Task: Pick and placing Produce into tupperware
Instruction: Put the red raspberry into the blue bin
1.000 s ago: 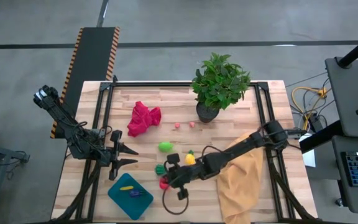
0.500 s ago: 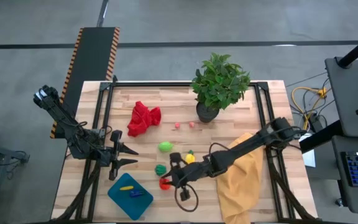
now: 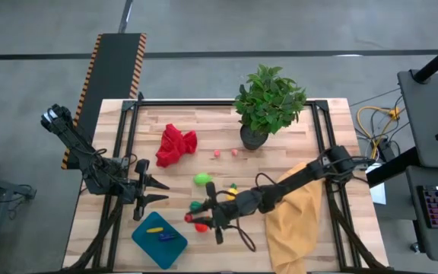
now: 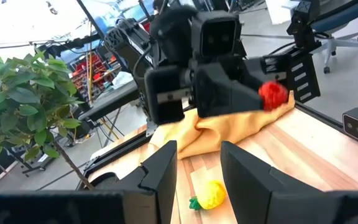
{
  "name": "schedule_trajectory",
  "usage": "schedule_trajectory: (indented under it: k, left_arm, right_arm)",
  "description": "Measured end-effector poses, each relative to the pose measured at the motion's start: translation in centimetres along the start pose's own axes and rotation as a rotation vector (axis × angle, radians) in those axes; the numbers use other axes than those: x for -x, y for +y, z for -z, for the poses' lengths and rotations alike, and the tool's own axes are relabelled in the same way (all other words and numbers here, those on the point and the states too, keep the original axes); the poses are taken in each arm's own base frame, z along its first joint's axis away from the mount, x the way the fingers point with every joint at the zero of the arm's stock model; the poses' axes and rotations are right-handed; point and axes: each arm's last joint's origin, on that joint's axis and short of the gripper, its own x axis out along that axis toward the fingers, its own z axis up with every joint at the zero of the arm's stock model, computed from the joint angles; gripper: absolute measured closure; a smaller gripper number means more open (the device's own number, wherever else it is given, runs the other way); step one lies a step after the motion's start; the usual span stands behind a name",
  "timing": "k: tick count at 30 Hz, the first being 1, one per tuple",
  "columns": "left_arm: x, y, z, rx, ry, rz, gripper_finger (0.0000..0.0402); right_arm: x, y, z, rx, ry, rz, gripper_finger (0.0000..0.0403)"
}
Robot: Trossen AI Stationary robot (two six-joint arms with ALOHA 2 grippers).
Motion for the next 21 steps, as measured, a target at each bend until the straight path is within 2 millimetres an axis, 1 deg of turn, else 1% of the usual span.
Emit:
schedule_trajectory:
  k: [3,8,11,14,17,21]
  left_arm:
    - [0.0,0.0,0.0,0.0,0.0,0.0,0.0292]
    - [0.0,0.0,0.0,0.0,0.0,0.0,0.0292]
    - [0.0,0.0,0.0,0.0,0.0,0.0,0.0292]
    - [0.0,0.0,0.0,0.0,0.0,0.0,0.0292]
    - [0.0,0.0,0.0,0.0,0.0,0.0,0.0292]
    - [0.0,0.0,0.0,0.0,0.0,0.0,0.0292]
  right_arm:
    - [-0.1,-0.1,-0.3,-0.005,-0.003,-0.003,0.0329]
    - [-0.1,0.2,0.7,-0.085,0.067,-0.028,0.0329]
    - [-0.3,0.6,1.2,-0.155,0.062,-0.076,0.0329]
    - [-0.6,0.9,1.4,-0.195,0.056,-0.105,0.0329]
    - [-1.0,1.0,1.2,-0.202,0.042,-0.109,0.0329]
    - [-1.9,1.2,1.0,-0.241,0.051,-0.167,0.0329]
